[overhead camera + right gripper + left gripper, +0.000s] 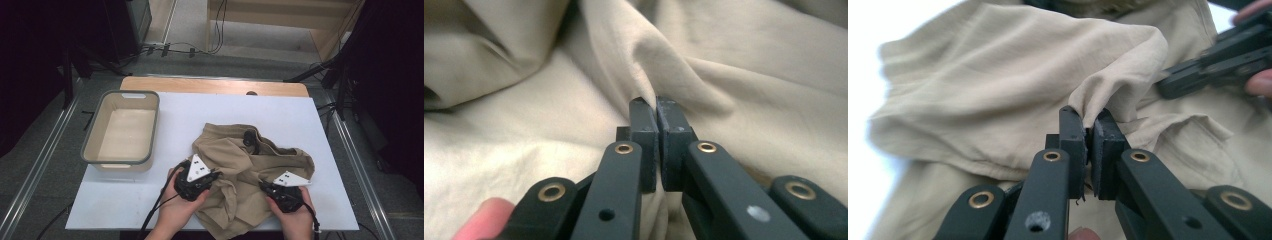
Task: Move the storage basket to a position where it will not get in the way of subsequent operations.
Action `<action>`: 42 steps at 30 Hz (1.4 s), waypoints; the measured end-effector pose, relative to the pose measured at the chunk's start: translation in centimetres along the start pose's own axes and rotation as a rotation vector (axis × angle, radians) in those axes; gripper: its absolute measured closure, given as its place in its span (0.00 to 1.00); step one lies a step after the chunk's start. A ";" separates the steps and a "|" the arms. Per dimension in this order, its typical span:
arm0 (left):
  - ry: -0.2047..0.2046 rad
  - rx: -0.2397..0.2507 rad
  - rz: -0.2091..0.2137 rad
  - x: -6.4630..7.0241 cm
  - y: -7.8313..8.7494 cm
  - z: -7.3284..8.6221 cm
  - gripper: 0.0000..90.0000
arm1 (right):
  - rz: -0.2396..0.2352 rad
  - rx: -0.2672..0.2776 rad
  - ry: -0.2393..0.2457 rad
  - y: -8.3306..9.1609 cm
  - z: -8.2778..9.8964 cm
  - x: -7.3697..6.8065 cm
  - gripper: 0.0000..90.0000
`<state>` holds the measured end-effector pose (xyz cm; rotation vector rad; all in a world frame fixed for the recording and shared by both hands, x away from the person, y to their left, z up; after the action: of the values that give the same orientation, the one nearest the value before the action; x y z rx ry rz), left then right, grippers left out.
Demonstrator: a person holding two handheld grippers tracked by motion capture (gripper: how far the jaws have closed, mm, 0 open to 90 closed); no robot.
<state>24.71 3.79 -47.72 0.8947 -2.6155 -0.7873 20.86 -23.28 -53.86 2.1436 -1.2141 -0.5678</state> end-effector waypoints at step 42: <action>-0.110 -0.048 -0.044 -1.5 -2.5 2.0 0.44 | 0.013 0.211 -0.017 1.8 -1.5 4.1 0.13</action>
<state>26.23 3.92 -50.85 0.9231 -2.6662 -0.9321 22.69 -27.10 -51.87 2.3067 -1.3487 -0.4706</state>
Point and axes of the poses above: each handheld gripper's, and its own axes: y roughly backward along the jaws, z roughly out of its underside, x roughly to its right, the point moved 3 cm from there along -y, roughly forward along the jaws, and after that the axes turned 1 degree about y, right-handed, at the moved point
